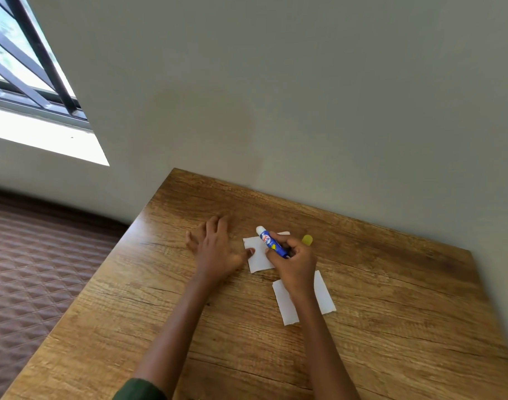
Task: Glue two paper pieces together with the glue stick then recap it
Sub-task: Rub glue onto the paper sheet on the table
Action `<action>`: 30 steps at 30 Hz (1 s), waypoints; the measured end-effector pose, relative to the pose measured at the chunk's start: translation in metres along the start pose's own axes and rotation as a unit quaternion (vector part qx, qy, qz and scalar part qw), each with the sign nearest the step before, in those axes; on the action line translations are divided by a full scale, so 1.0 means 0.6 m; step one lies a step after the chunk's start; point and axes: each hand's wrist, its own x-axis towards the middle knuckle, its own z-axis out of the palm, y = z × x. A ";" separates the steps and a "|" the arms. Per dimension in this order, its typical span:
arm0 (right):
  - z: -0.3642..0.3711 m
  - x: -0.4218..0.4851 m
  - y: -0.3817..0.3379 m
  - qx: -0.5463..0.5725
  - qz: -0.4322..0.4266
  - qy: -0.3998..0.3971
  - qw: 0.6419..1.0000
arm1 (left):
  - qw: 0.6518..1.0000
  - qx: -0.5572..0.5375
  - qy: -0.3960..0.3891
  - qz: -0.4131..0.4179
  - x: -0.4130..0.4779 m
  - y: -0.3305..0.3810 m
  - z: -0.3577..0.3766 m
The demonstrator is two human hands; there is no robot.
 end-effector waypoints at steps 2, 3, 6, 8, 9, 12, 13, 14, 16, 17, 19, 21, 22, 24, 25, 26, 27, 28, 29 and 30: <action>0.008 0.004 0.004 -0.012 -0.006 -0.001 1.000 | 1.000 0.009 -0.021 0.008 0.006 0.000 0.002; 0.010 0.005 0.005 -0.016 -0.009 -0.003 1.000 | 1.000 0.010 -0.024 0.010 0.008 -0.001 0.003; 0.014 0.006 0.004 -0.035 -0.019 -0.011 0.999 | 1.000 0.015 -0.013 0.016 0.007 -0.004 0.004; 0.013 0.006 0.001 -0.045 -0.025 -0.020 0.998 | 1.000 0.016 -0.006 0.023 0.006 -0.006 0.007; 0.012 0.006 -0.001 -0.048 -0.025 -0.026 0.998 | 1.000 0.014 -0.002 0.026 0.005 -0.006 0.008; 0.012 0.004 -0.008 -0.059 -0.021 -0.049 0.997 | 0.999 0.008 0.005 0.034 0.004 -0.006 0.009; 0.014 0.003 -0.010 -0.065 -0.022 -0.054 0.996 | 0.999 0.008 0.005 0.037 0.004 -0.006 0.009; 0.016 0.002 -0.011 -0.070 -0.023 -0.058 0.996 | 0.999 0.006 0.005 0.038 0.004 -0.006 0.009; 0.020 -0.002 -0.012 -0.081 -0.025 -0.058 0.995 | 0.999 -0.004 0.011 0.039 0.003 -0.006 0.009; 0.022 -0.003 -0.012 -0.089 -0.025 -0.057 0.994 | 0.999 -0.007 0.015 0.039 0.002 -0.006 0.009; 0.025 -0.005 -0.012 -0.102 -0.024 -0.057 0.993 | 0.999 -0.004 0.018 0.039 0.002 -0.006 0.010; 0.025 -0.005 -0.014 -0.108 -0.022 -0.059 0.992 | 0.999 -0.003 0.018 0.038 0.003 -0.006 0.010; 0.025 -0.005 -0.015 -0.111 -0.021 -0.059 0.992 | 0.999 -0.003 0.018 0.037 0.003 -0.006 0.010; 0.024 -0.006 -0.017 -0.112 -0.020 -0.057 0.992 | 0.999 -0.004 0.017 0.036 0.003 -0.006 0.011; 0.023 -0.006 -0.017 -0.113 -0.019 -0.057 0.992 | 0.999 -0.004 0.017 0.036 0.003 -0.006 0.011; 0.022 -0.006 -0.017 -0.114 -0.019 -0.056 0.992 | 0.999 -0.006 0.016 0.035 0.003 -0.006 0.011; 0.021 -0.006 -0.017 -0.115 -0.019 -0.053 0.992 | 0.999 -0.006 0.014 0.035 0.003 -0.006 0.011; 0.020 -0.006 -0.017 -0.116 -0.018 -0.050 0.992 | 0.999 -0.006 0.011 0.036 0.004 -0.006 0.010; 0.018 -0.005 -0.017 -0.116 -0.016 -0.046 0.992 | 0.999 -0.004 0.009 0.036 0.004 -0.006 0.010; 0.016 -0.003 -0.016 -0.115 -0.014 -0.042 0.992 | 0.999 -0.002 0.007 0.037 0.004 -0.006 0.010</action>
